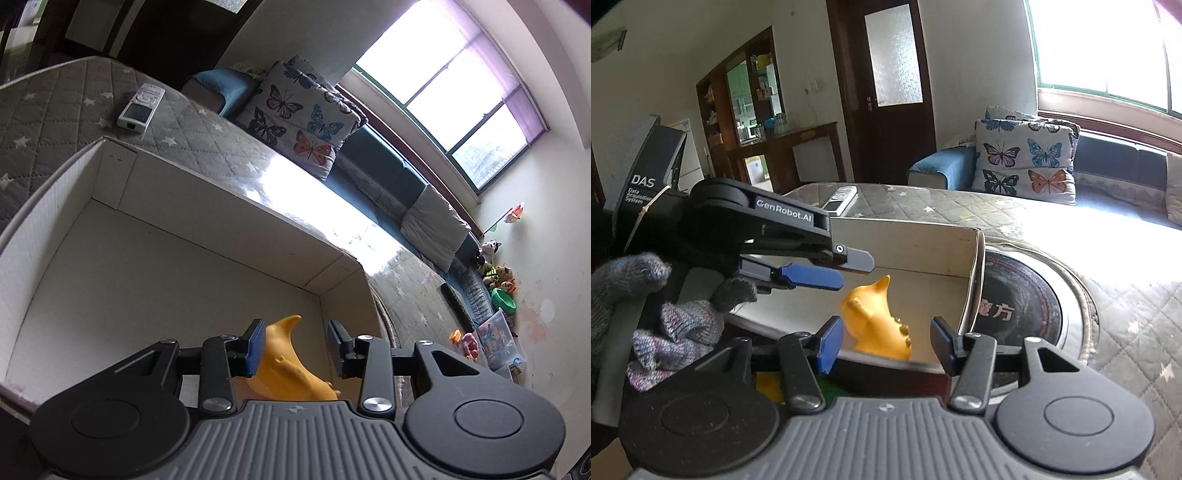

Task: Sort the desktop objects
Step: 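Lower the orange toy into the box and open both grippers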

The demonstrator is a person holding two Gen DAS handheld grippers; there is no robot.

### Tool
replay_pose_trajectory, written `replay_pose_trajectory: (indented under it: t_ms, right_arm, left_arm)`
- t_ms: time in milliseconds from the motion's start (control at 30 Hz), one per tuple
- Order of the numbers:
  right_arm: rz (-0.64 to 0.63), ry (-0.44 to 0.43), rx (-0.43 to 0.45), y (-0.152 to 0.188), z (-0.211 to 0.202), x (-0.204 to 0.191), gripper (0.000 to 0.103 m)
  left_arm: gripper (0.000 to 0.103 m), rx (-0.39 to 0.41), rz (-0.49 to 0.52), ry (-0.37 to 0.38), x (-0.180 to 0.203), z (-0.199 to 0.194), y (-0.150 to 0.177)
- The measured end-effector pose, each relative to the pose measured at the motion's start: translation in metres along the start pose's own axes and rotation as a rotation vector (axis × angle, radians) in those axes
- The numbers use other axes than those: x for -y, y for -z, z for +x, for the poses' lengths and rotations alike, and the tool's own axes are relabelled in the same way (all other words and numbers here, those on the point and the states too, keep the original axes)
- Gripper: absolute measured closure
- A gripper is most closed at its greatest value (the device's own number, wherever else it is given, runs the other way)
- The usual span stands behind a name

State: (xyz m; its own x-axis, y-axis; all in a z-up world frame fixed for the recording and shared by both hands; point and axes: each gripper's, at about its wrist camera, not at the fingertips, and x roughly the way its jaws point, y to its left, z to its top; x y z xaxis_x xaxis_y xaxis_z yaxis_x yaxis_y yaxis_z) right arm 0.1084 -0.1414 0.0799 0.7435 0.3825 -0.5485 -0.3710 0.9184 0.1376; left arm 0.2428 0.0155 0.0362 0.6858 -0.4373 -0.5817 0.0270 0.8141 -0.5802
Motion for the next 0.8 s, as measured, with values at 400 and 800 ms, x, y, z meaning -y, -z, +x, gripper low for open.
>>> replay_pose_trajectory:
  t_ms: [400,800]
  right_arm:
    - [0.000,-0.020,0.003,0.025,-0.033,-0.009,0.043]
    - [-0.063,-0.033,-0.004,0.051,-0.052,-0.030,0.031]
  left_arm:
    - [0.064,0.026,0.080,-0.009,0.017,-0.032,0.030]
    - [0.064,0.065,0.183,-0.099,0.026,-0.069,0.065]
